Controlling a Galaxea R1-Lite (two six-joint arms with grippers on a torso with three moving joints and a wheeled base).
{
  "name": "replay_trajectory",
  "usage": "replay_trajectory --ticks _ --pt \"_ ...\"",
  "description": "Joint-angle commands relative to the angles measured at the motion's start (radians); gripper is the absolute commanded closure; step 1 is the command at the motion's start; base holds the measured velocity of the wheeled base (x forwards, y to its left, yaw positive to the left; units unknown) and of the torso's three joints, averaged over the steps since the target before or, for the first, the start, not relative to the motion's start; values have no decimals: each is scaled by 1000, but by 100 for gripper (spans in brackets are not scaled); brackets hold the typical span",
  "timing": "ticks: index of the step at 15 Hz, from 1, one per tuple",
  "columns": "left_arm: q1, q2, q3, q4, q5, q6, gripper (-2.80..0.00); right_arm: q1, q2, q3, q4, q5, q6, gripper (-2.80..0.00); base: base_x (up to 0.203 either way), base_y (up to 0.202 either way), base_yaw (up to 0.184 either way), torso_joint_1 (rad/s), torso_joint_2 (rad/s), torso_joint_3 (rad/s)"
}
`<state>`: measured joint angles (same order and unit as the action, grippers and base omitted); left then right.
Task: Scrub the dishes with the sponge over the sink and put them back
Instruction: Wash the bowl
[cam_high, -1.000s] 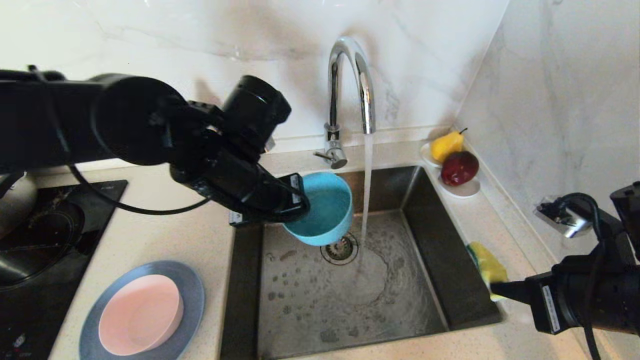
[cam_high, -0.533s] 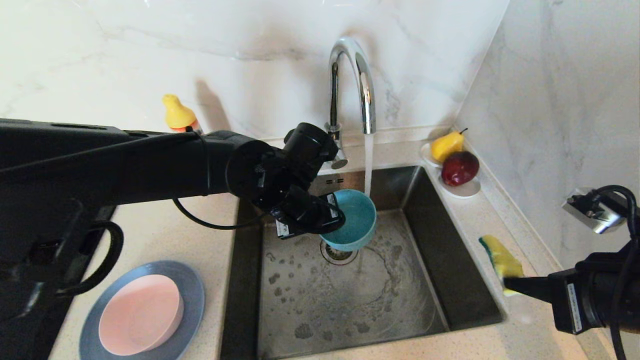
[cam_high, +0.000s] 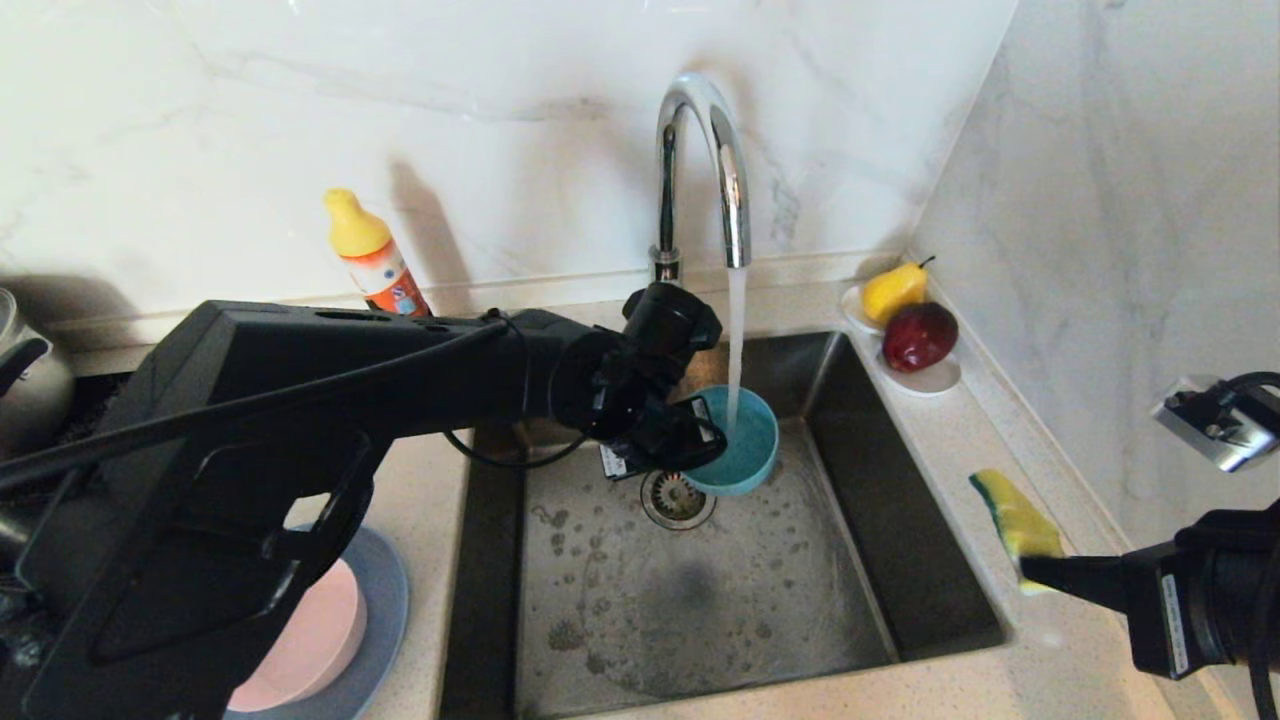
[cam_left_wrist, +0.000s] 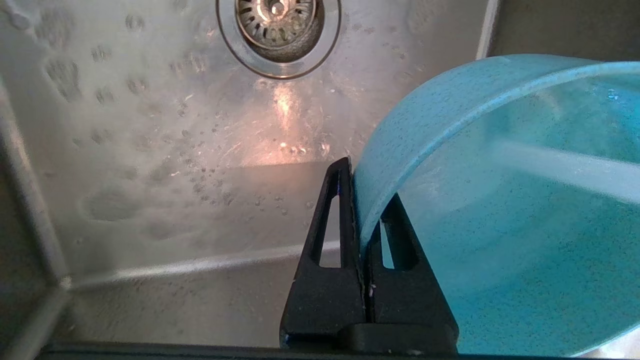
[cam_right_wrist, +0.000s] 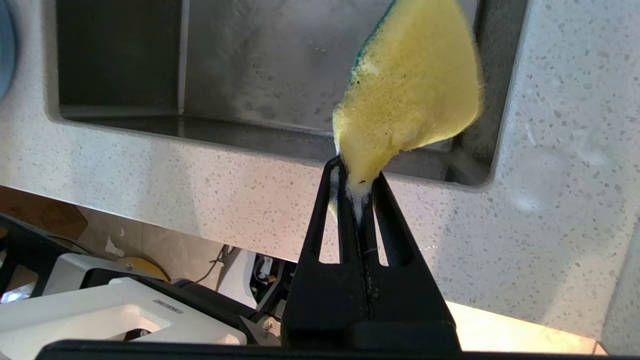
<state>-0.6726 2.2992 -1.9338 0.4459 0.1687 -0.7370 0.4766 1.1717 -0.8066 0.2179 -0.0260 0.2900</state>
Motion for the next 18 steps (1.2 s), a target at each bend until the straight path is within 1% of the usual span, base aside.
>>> replay_trajectory --ticks 1,5,11,13,15,16,17,18 --pt "-2 17 -1 0 0 -5 0 0 0 -2 -2 0 1 0 0 0 0 0 0 0" --pt "-2 25 -1 -18 2 -19 0 2 -1 -2 0 1 1 0 0 0 0 0 0 0" --pt "-2 -5 9 0 3 -33 0 2 5 0 -2 3 2 0 0 0 0 0 0 0" --pt "1 -70 76 0 8 -31 0 2 13 -1 -3 6 0 0 0 0 0 0 0 0" --pt "9 -146 167 -28 41 -21 0 7 25 -2 -6 8 0 0 0 0 0 0 0 0" --pt "14 -186 222 -75 83 -8 0 8 28 -2 -6 10 0 0 0 0 0 0 0 0" --pt "20 -237 282 -134 126 17 0 8 34 0 -6 11 1 0 0 0 0 0 0 0" --pt "24 -289 341 -195 153 48 0 13 39 1 -6 14 1 0 0 0 0 0 0 0"
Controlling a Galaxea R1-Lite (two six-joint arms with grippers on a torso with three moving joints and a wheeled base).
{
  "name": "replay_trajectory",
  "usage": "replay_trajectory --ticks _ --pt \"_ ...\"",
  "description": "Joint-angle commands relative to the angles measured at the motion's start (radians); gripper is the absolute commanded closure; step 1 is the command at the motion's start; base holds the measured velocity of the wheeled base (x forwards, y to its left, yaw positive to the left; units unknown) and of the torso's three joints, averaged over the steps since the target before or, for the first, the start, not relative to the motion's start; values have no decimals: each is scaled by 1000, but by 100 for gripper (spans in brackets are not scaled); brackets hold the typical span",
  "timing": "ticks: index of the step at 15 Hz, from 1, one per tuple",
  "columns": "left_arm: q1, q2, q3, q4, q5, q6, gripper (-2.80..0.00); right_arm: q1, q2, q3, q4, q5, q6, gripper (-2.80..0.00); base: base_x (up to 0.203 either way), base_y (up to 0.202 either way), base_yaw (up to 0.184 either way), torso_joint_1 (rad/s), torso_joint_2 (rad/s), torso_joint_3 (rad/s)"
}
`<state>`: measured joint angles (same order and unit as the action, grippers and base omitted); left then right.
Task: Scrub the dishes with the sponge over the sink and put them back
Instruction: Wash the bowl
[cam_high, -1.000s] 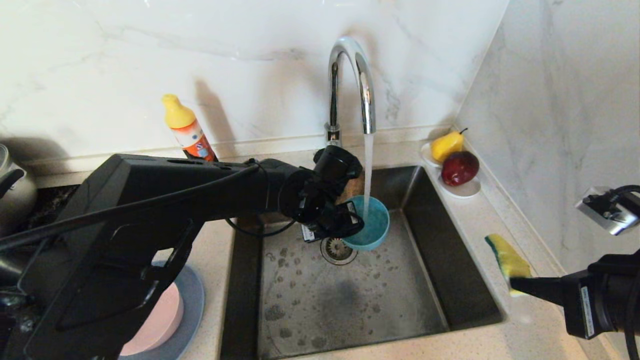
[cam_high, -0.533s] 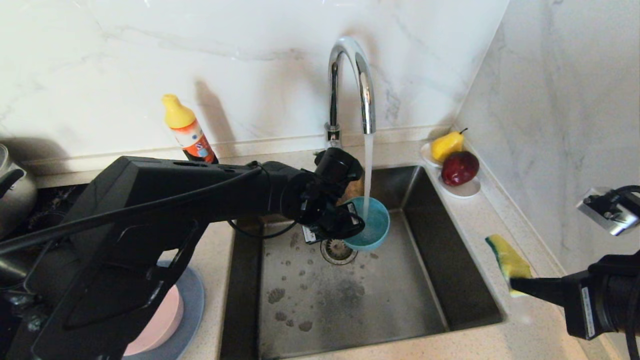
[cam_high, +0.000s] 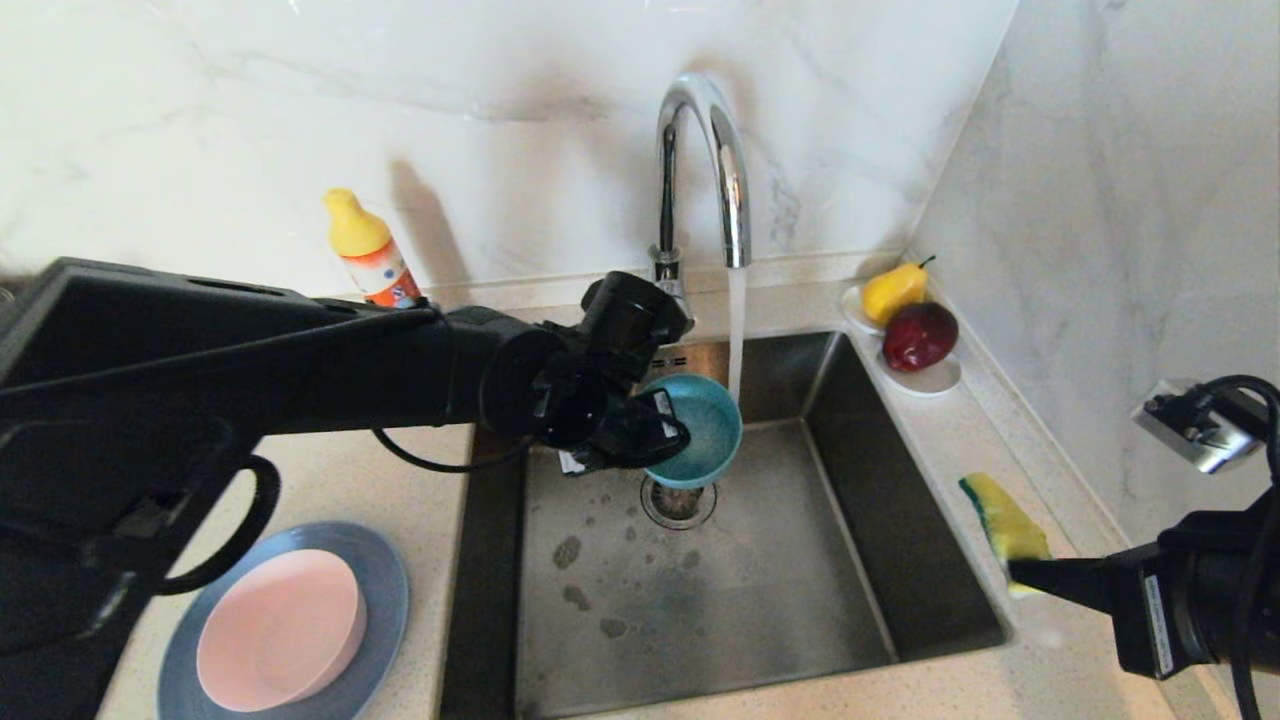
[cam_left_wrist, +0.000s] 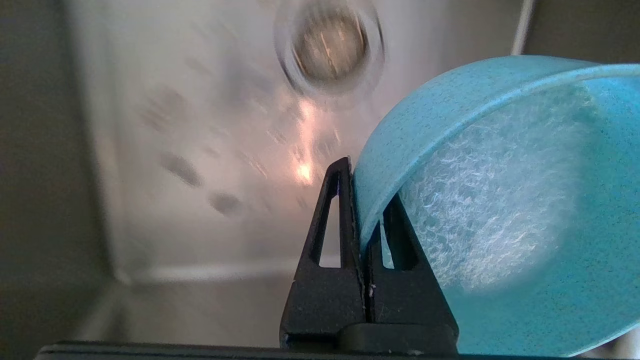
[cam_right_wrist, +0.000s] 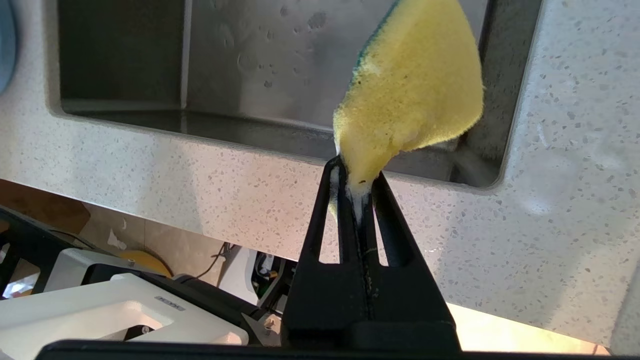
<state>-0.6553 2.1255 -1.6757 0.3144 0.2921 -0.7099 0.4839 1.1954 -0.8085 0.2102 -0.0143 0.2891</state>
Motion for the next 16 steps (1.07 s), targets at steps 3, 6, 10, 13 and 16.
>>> replay_trajectory --ticks 3,6,10,13,16 --pt "12 -312 322 -306 61 149 0 7 16 3 1 2 2 0 0 0 0 0 0 0" --pt "14 -438 516 -615 94 284 0 7 23 5 4 2 4 0 0 0 0 0 0 0" --pt "15 -502 674 -936 118 404 0 30 29 14 0 2 20 0 0 0 0 0 0 0" --pt "22 -498 736 -1163 108 475 0 39 41 12 -2 2 19 0 0 0 0 0 0 0" --pt "31 -493 794 -1331 44 534 0 46 58 12 -3 3 19 0 0 0 0 0 0 0"
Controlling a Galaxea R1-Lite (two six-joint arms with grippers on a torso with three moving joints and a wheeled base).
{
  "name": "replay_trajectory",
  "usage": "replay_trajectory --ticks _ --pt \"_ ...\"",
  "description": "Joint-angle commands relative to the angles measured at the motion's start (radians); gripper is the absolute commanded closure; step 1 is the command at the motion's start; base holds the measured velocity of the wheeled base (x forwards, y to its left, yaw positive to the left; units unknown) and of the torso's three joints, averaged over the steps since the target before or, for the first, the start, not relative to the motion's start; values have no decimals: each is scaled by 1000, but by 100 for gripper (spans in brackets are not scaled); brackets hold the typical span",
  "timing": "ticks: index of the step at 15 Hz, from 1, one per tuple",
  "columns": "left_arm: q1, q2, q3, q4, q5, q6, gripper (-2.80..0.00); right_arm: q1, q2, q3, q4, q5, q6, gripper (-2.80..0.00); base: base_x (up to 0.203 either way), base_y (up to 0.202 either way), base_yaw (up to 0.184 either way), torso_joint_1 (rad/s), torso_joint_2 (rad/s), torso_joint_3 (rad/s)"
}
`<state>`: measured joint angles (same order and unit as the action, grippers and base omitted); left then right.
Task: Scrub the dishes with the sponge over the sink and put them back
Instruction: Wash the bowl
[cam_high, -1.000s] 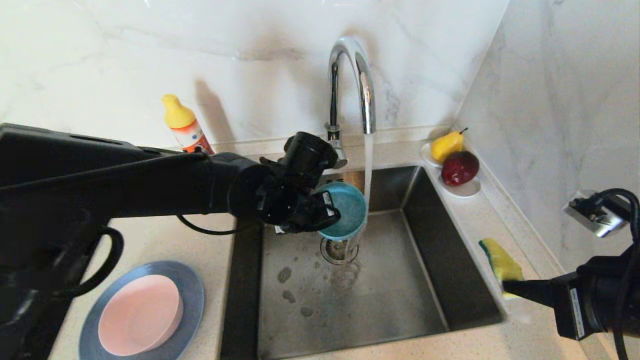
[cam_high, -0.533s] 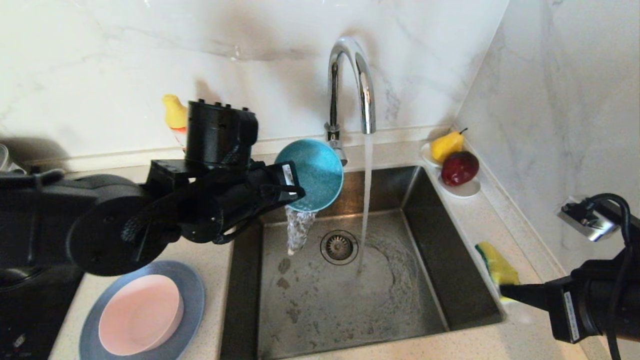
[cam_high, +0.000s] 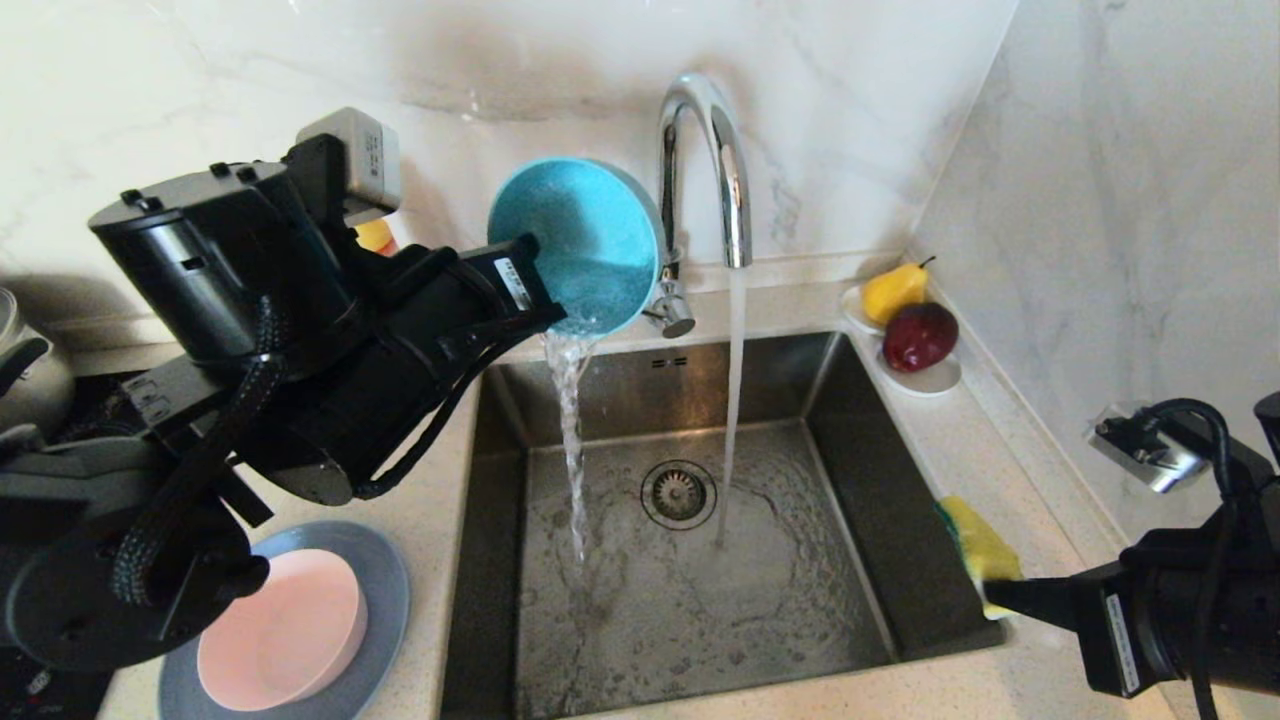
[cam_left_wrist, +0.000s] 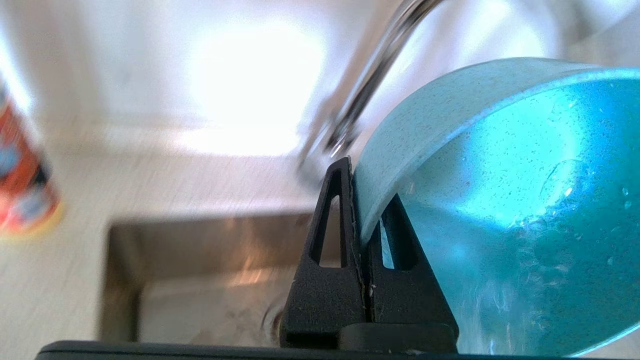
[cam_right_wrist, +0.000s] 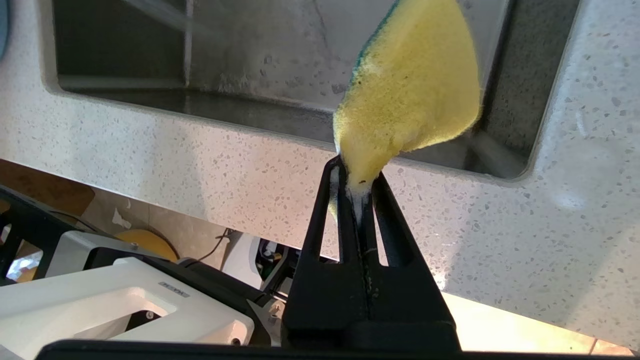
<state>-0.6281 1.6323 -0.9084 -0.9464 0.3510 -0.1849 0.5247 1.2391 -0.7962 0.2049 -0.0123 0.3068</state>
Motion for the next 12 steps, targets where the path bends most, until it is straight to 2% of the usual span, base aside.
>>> replay_trajectory --ticks 1,4,6,7,12 --pt "4 1 38 -122 -35 24 0 9 16 1 2 2 2 0 0 0 0 0 0 0" --pt "4 -1 58 -235 -68 58 0 11 26 3 2 2 5 0 0 0 0 0 0 0" --pt "4 -1 78 -288 -68 142 0 12 25 5 2 2 5 0 0 0 0 0 0 0" --pt "4 0 87 -331 -69 156 0 12 25 6 2 3 5 0 0 0 0 0 0 0" --pt "4 -3 92 -392 -70 162 0 12 34 6 4 22 6 0 0 0 0 0 0 0"
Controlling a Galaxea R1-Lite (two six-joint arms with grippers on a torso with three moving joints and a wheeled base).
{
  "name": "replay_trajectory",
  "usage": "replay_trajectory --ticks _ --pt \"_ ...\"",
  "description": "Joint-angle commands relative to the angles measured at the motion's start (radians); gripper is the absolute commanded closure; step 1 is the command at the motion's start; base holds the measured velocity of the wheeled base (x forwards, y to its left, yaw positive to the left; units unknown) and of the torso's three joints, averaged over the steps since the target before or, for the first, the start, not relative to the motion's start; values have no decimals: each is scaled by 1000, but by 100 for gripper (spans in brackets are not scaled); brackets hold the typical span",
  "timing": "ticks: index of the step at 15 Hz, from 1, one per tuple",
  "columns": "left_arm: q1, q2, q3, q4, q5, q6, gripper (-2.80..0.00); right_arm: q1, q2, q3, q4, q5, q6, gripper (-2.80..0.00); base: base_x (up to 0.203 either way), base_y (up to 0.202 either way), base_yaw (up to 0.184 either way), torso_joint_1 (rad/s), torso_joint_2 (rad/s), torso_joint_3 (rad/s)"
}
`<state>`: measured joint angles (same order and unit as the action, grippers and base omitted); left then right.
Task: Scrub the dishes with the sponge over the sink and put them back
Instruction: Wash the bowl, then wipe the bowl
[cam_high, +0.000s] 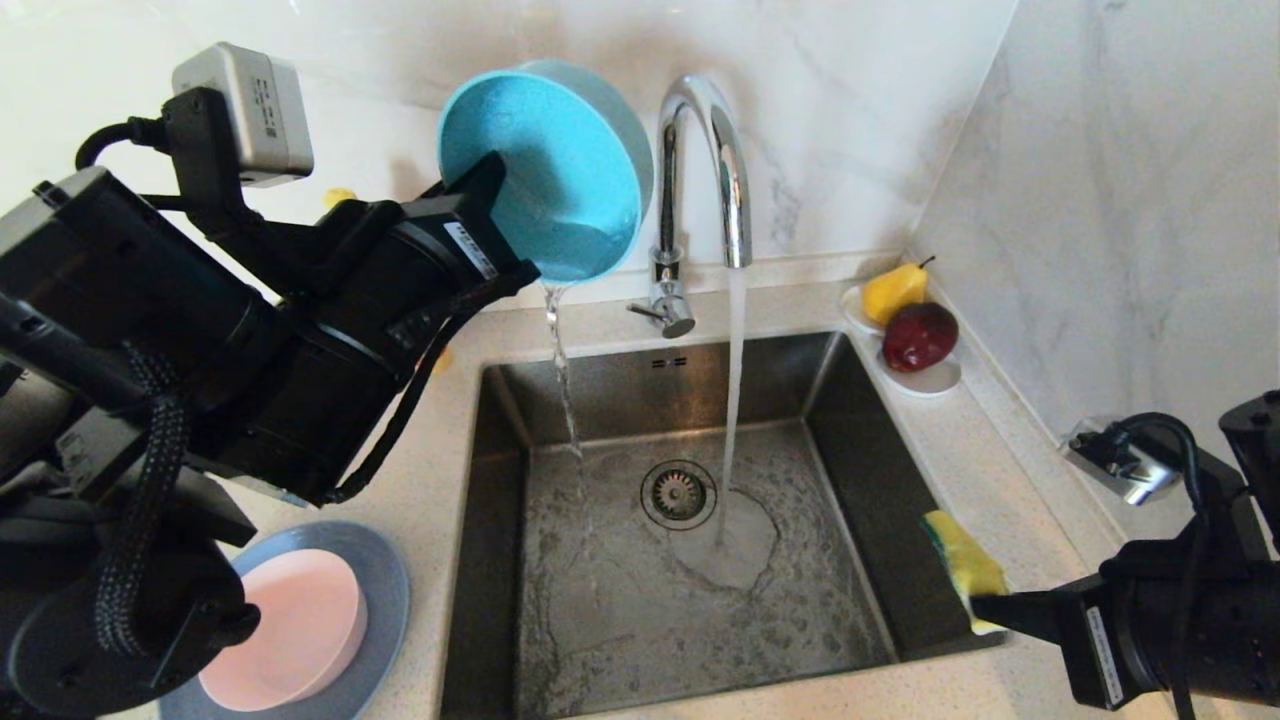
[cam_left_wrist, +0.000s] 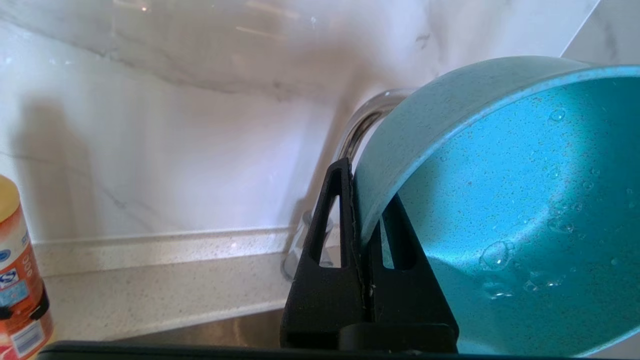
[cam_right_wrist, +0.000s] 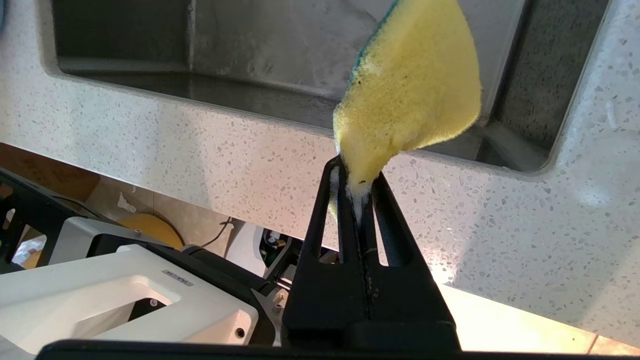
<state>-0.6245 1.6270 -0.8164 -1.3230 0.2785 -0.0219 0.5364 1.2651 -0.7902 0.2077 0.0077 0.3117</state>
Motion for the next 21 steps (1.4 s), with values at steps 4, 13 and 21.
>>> replay_trajectory --ticks 4,13,21 --pt "0 -3 -4 -28 -10 -2 0 1 5 0 1 14 1 0 0 0 0 0 0 0" --pt "14 -104 -15 774 -23 -74 0 40 -45 -138 14 82 -4 0 0 0 0 0 0 0" --pt "-26 -198 77 1061 -65 -108 0 287 -18 -278 92 100 17 0 0 0 0 0 0 0"
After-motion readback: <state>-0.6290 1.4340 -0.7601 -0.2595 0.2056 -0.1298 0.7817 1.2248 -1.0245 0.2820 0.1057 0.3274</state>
